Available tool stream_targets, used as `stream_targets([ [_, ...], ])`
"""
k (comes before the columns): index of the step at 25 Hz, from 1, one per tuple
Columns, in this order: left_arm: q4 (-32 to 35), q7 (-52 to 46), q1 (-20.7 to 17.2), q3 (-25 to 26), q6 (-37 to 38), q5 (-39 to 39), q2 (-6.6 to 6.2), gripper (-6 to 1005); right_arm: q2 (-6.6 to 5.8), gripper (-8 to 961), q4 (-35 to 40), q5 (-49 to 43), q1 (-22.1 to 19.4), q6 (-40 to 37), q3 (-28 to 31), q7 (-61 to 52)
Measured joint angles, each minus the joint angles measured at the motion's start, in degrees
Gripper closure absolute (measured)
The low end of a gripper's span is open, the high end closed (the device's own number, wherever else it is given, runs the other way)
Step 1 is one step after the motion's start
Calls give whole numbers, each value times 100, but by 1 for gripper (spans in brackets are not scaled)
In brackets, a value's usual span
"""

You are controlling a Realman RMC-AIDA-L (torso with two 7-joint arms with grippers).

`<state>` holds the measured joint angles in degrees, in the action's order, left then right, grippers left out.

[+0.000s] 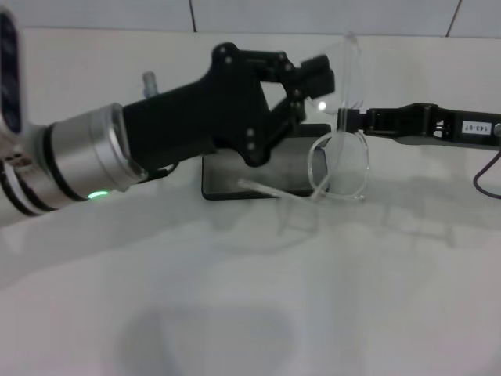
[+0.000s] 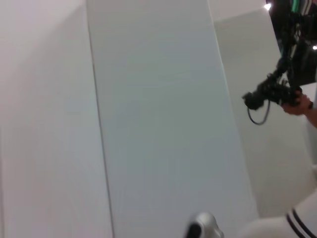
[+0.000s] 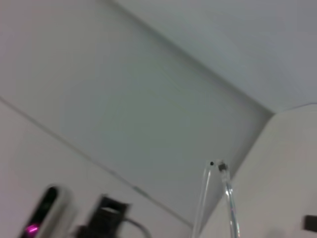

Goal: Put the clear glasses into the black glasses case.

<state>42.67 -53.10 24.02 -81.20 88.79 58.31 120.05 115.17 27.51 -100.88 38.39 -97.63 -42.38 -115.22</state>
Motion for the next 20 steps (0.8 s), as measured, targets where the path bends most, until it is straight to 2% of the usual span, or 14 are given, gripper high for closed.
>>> stream_targets([
  [5,238,40,-292,-13,37,-263,-11,913,-30,865,-4,230,-213,383,47,3],
  [13,231,-9,-502,-18,480,-386,-17,913,6,871,-173,1570,-661,521,660,199],
  [20,223,-38,-427,-320,601,-387,-12,912,8,870,-368,2101,-526,162,613,339],
])
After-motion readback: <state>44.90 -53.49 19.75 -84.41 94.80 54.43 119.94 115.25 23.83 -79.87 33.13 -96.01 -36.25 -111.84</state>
